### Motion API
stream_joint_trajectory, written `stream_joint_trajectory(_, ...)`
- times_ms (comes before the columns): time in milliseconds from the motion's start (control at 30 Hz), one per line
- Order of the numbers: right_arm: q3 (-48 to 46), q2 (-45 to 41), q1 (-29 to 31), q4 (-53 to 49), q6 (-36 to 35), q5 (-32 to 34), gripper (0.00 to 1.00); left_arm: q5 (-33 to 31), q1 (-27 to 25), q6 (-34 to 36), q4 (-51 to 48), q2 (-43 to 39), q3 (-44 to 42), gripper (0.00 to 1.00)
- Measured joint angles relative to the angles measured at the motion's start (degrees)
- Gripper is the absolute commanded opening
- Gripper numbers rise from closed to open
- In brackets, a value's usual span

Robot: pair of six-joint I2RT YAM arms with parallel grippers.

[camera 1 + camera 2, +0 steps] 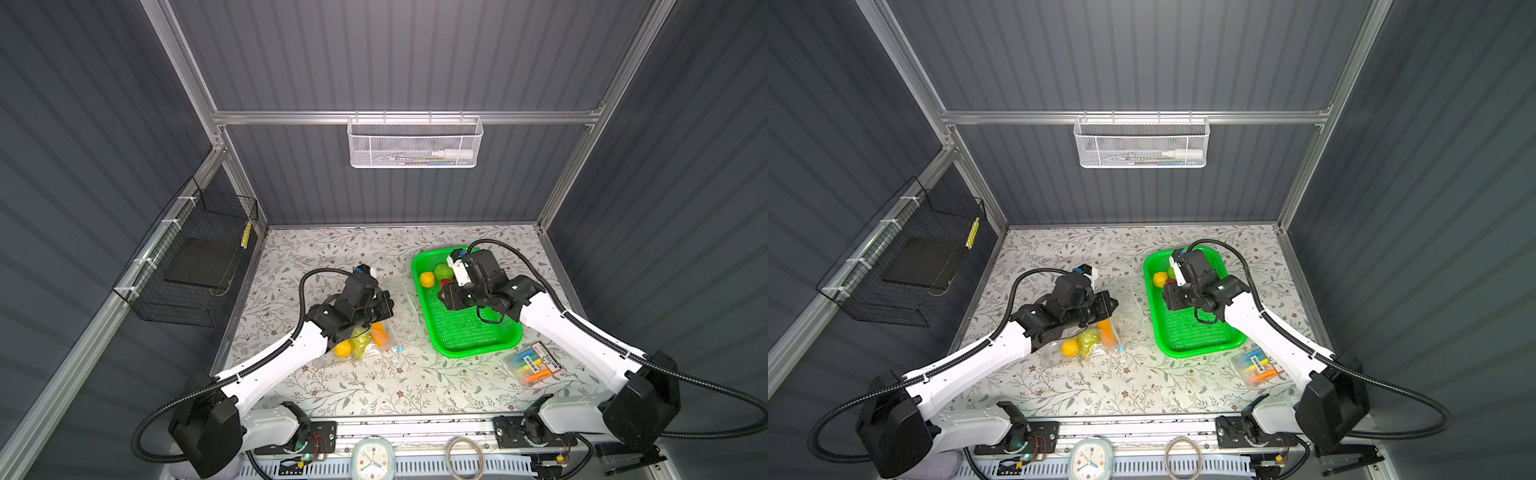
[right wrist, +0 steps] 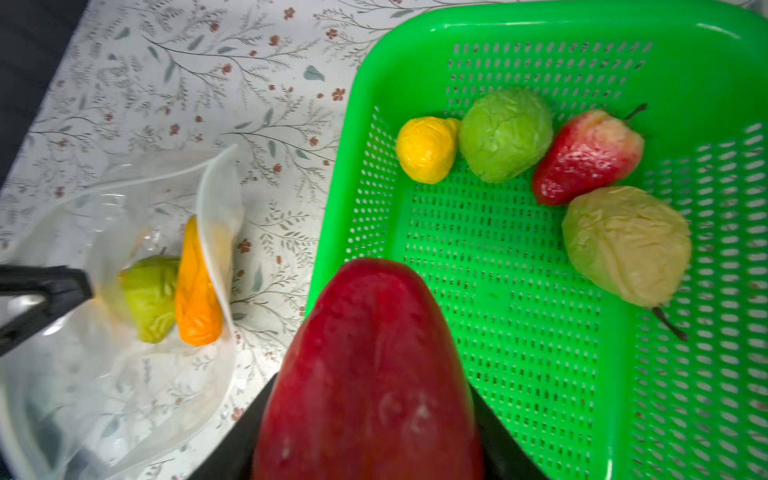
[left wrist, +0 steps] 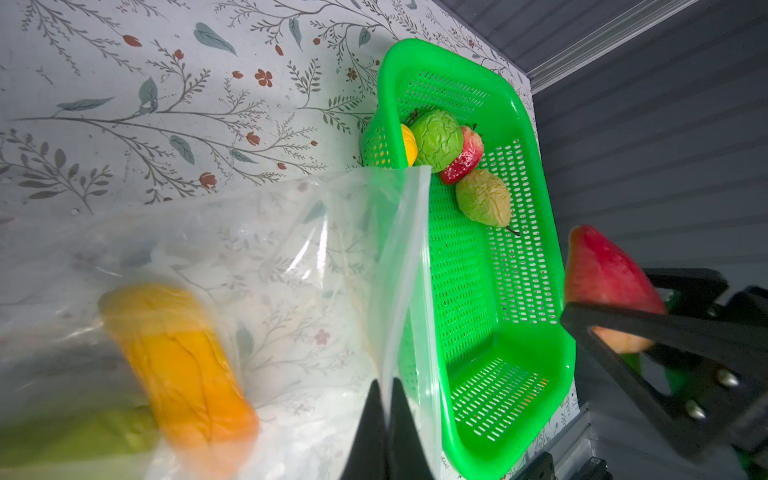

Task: Place the food in the zip-top bag and seal the zipper
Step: 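Lift the red pear and carry it into the open bag, then release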

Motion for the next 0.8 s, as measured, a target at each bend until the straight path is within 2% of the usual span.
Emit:
stream_joint_trajectory(333, 0.0, 2.0, 8.0, 7.1, 6.4, -9.0, 0.47, 0.2, 0.0, 0.0, 0.0, 0.0, 0.0, 0.00)
stream_joint_trajectory(800, 0.4, 13.4, 11.5, 13.6, 10.3, -11.4, 0.47, 0.2, 0.0, -0.2, 0.0, -1.9, 0.0, 0.00)
